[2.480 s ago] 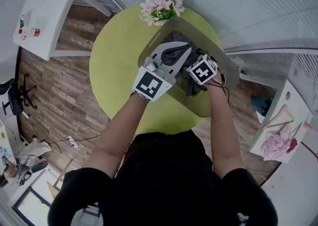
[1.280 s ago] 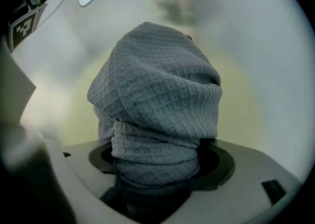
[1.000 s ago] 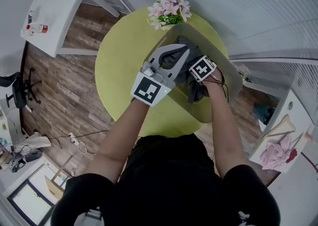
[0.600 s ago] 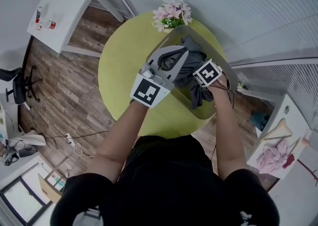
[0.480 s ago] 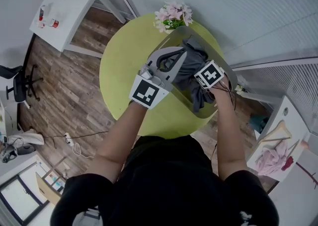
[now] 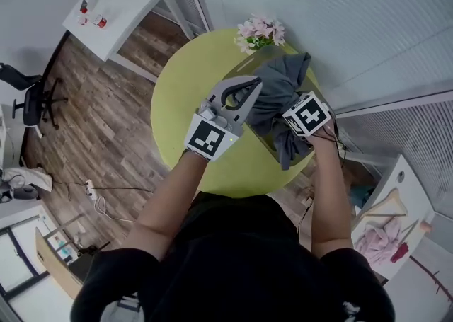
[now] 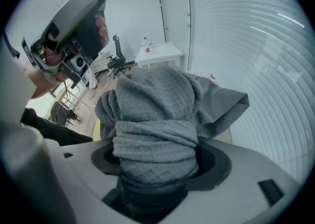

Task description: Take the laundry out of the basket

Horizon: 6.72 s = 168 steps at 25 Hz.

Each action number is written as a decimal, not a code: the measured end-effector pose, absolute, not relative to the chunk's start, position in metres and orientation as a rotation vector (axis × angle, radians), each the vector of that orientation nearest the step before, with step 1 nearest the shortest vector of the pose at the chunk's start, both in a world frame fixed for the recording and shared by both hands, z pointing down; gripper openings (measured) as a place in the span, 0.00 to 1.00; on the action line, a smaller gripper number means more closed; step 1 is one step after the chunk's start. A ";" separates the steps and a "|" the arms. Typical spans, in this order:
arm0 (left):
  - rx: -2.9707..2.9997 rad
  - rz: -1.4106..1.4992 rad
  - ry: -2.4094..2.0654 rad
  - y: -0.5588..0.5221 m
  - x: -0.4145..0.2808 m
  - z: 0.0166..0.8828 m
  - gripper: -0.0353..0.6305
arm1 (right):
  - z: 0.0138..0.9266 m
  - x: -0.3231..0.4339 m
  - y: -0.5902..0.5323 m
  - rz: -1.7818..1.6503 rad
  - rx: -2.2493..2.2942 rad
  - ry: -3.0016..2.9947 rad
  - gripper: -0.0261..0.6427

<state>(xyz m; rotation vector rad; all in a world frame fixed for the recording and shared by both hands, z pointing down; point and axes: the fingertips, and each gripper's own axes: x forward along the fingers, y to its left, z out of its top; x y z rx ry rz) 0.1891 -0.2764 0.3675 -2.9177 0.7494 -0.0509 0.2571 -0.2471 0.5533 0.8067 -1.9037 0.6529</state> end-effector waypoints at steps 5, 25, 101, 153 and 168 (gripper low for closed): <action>-2.882 -0.041 0.830 -0.266 0.172 0.354 0.07 | 0.527 0.244 -0.245 0.594 0.776 -1.938 0.58; -2.809 0.029 0.968 -0.247 0.041 0.325 0.07 | 0.463 0.101 -0.237 0.453 0.734 -2.009 0.58; -3.067 -0.296 1.133 -0.184 -0.120 0.478 0.07 | 0.565 -0.053 -0.155 0.422 0.758 -2.307 0.61; -3.031 -0.018 1.022 -0.157 -0.050 0.332 0.07 | 0.320 -0.018 -0.151 0.028 1.098 -2.920 0.07; -3.041 -0.029 1.015 -0.156 -0.044 0.337 0.07 | 0.324 -0.011 -0.151 0.044 1.120 -2.917 0.07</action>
